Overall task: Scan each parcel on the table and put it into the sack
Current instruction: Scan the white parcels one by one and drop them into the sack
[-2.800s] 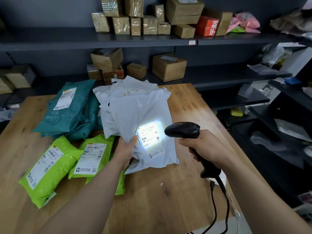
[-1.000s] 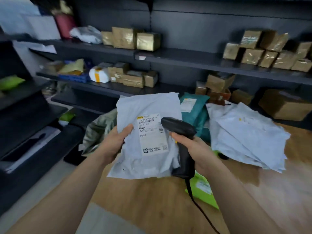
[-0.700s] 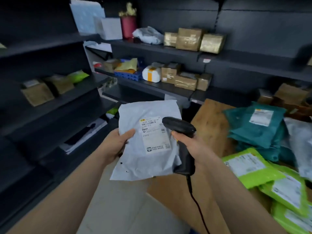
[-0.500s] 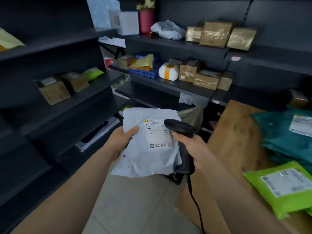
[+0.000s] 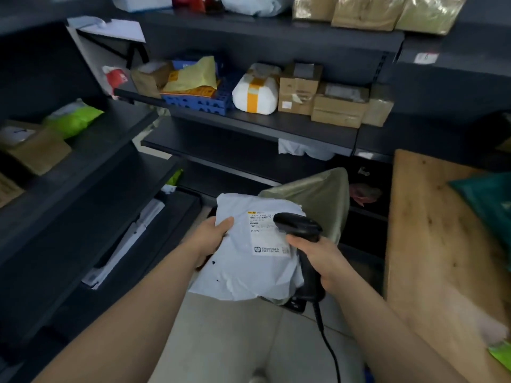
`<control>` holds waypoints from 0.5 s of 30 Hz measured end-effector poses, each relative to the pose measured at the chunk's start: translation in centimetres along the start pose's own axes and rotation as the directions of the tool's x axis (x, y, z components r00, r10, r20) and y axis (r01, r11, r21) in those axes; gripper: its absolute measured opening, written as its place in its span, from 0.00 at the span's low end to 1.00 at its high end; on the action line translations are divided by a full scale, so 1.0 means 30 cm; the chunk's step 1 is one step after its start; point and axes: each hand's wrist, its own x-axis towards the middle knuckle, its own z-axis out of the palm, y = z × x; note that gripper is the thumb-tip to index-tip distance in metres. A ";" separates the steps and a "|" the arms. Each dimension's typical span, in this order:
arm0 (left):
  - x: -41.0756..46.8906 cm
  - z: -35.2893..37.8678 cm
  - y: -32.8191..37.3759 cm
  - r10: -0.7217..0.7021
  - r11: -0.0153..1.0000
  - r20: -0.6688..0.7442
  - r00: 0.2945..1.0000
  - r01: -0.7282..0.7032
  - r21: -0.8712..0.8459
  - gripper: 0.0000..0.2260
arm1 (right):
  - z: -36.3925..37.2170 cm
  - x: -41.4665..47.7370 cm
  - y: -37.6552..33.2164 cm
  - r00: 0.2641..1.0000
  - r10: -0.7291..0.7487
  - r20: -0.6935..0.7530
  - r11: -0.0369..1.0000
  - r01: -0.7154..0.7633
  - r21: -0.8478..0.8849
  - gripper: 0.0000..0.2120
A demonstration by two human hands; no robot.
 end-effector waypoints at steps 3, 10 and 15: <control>0.174 0.006 0.015 -0.036 0.998 0.098 0.995 0.031 0.054 0.09 | 0.011 0.108 -0.009 0.996 0.056 -0.066 0.998 -0.054 0.038 0.16; 0.582 0.062 0.036 -0.159 0.976 0.361 0.919 0.092 0.196 0.22 | 0.034 0.343 -0.031 0.951 0.128 -0.282 0.985 -0.090 0.146 0.09; 0.847 0.110 -0.015 -0.256 0.922 0.440 0.861 0.081 0.378 0.25 | 0.035 0.510 -0.014 0.907 0.191 -0.375 0.966 -0.106 0.237 0.08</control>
